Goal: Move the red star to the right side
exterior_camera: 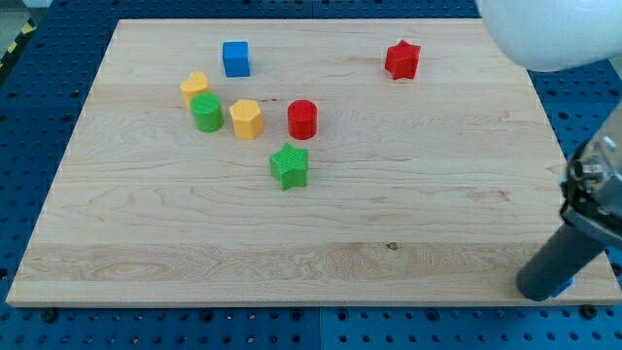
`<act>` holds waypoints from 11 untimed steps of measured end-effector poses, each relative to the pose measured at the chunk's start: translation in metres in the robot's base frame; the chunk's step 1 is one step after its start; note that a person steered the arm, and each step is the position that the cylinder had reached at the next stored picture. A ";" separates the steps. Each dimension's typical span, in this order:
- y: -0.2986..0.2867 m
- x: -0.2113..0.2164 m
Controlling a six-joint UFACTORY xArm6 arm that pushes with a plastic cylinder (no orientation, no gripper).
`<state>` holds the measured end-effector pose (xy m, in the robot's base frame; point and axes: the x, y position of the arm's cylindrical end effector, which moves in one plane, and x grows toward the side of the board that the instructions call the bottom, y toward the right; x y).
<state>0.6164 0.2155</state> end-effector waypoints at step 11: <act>-0.156 -0.138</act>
<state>0.4781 0.0590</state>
